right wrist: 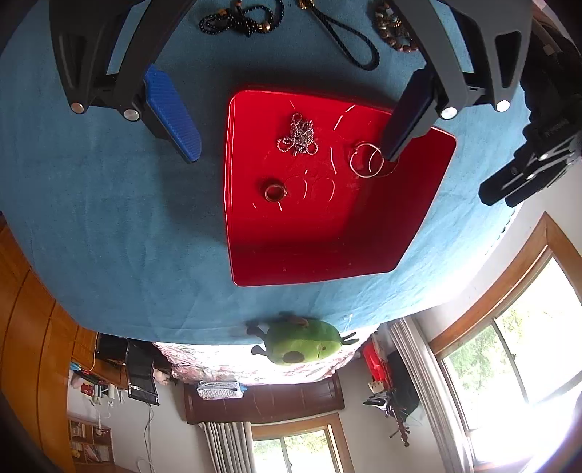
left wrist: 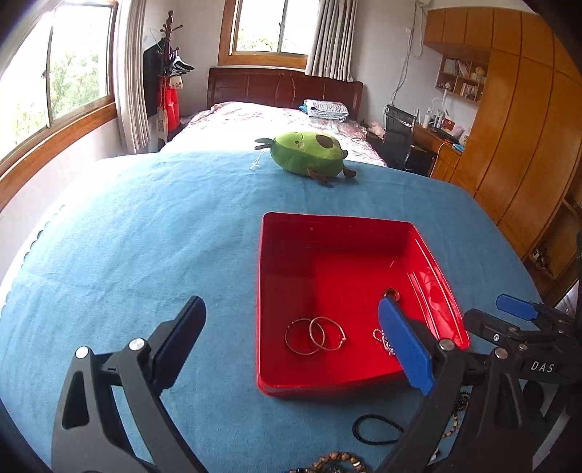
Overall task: Organize jewelry
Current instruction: 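Lift both tools out of the box toward the remaining jewelry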
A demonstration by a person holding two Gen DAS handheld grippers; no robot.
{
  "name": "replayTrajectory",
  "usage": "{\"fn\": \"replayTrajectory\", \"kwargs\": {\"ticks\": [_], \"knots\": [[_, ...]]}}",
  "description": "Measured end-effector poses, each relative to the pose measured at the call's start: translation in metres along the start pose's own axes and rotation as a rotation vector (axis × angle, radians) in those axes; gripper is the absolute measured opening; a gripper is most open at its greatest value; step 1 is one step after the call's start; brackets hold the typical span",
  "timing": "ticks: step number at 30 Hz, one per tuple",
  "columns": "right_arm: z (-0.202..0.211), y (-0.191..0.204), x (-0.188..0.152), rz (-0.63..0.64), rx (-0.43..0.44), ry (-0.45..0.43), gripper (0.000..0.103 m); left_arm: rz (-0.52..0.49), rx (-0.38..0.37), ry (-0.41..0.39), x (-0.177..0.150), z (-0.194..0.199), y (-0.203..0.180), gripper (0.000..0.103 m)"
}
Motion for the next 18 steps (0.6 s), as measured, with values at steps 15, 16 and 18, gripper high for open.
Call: {"fn": "replayTrajectory", "kwargs": {"ticks": [15, 16, 18], "knots": [[0.017, -0.008, -0.049, -0.067, 0.036, 0.048, 0.099, -0.025, 0.017, 0.055, -0.055, 0.029, 0.002, 0.096], [0.016, -0.011, -0.055, -0.078, 0.041, 0.055, 0.099, -0.027, 0.017, 0.059, -0.062, 0.030, 0.002, 0.095], [0.014, -0.017, -0.068, -0.092, 0.052, 0.079, 0.099, -0.026, 0.009, 0.072, -0.074, 0.032, 0.000, 0.095]]}}
Point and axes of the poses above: each gripper's, at about its wrist camera, not at the fingertips, and z roughly against the way its jaws point, y to its left, x to its top, the point moved 6 cm from there along -z, roughly the way its jaws point, and after that the axes turned 1 degree about x, right-handed, at the moved point
